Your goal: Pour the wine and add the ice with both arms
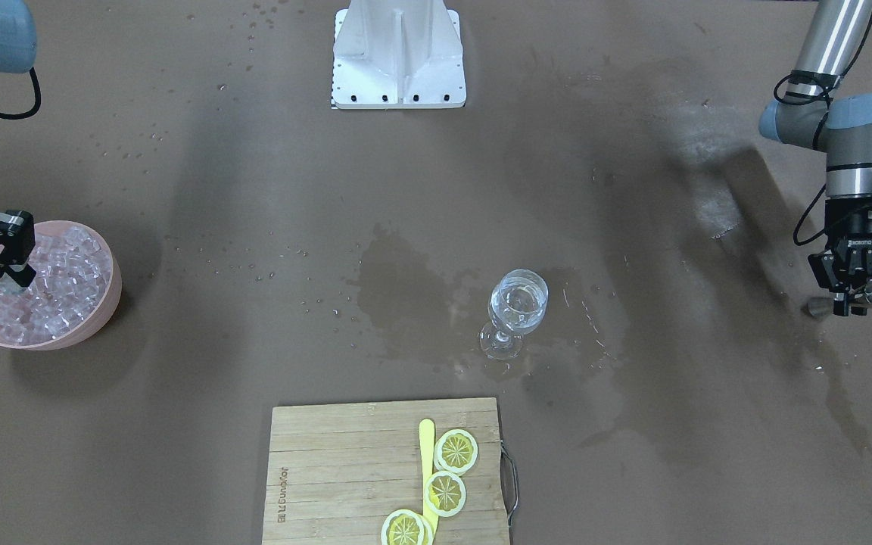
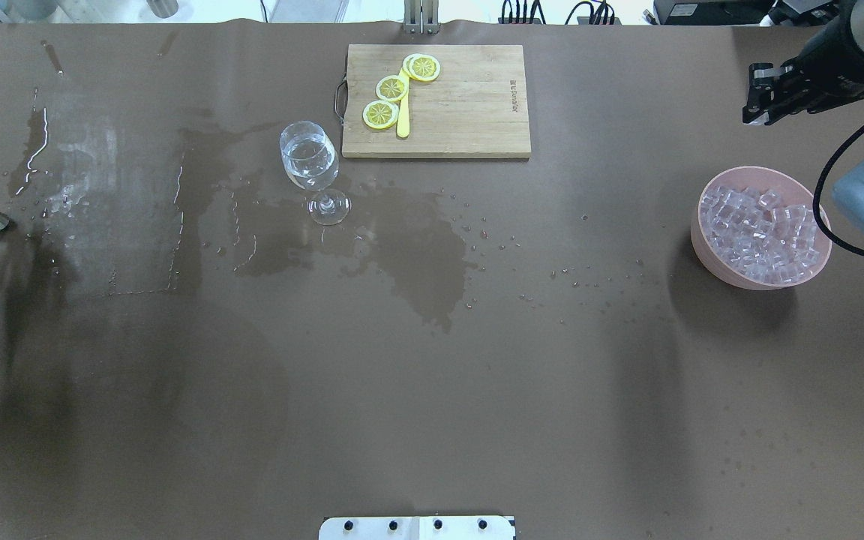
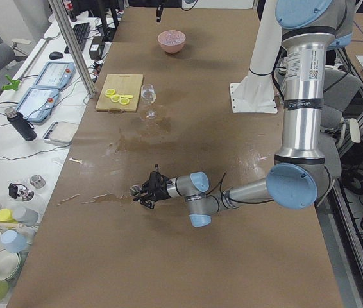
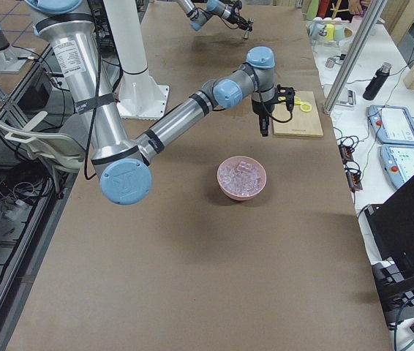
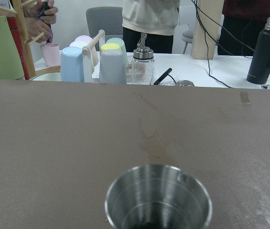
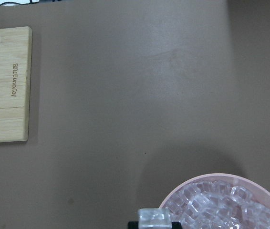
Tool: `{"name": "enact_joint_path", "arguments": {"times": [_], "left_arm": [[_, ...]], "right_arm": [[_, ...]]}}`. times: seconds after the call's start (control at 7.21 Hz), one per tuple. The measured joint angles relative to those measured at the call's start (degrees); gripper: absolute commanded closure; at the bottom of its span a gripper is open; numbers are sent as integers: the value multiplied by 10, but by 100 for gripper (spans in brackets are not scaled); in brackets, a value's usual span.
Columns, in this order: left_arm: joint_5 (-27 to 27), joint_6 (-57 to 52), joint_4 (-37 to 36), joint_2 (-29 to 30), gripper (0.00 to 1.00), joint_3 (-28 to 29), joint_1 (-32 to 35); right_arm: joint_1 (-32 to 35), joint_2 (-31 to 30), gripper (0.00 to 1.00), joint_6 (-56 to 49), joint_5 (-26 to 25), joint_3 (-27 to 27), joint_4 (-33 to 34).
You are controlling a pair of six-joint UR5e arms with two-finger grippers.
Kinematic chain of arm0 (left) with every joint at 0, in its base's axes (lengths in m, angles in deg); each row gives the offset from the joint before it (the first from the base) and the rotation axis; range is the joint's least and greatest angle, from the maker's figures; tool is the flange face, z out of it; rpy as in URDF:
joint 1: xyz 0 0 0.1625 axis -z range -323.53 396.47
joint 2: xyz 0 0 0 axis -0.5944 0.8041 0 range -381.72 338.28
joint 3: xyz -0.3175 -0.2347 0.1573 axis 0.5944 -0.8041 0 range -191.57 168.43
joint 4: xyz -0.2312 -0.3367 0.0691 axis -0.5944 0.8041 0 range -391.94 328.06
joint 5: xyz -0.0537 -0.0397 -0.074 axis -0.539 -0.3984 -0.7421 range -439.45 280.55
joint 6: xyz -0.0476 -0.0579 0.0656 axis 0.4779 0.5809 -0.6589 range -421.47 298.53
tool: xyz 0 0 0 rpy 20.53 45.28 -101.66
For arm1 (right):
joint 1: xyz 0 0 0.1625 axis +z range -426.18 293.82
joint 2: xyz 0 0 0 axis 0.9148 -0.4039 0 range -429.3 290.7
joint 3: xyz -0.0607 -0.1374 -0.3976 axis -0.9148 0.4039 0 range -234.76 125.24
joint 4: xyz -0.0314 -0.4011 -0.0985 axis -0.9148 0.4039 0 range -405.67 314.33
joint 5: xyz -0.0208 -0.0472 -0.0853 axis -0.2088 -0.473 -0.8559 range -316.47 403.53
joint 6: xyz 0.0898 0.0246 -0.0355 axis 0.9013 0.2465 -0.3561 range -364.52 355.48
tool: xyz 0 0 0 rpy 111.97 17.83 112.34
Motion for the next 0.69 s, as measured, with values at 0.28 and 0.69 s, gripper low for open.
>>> {"name": "enact_joint_path", "arguments": {"times": [0.28, 0.69], "left_arm": [[0, -8, 5, -1, 70, -9, 0], [-4, -43, -1, -1, 75, -44, 1]], "right_arm": [[0, 0, 100, 0, 0, 0, 0], [6, -3, 100, 0, 0, -8, 3]]}}
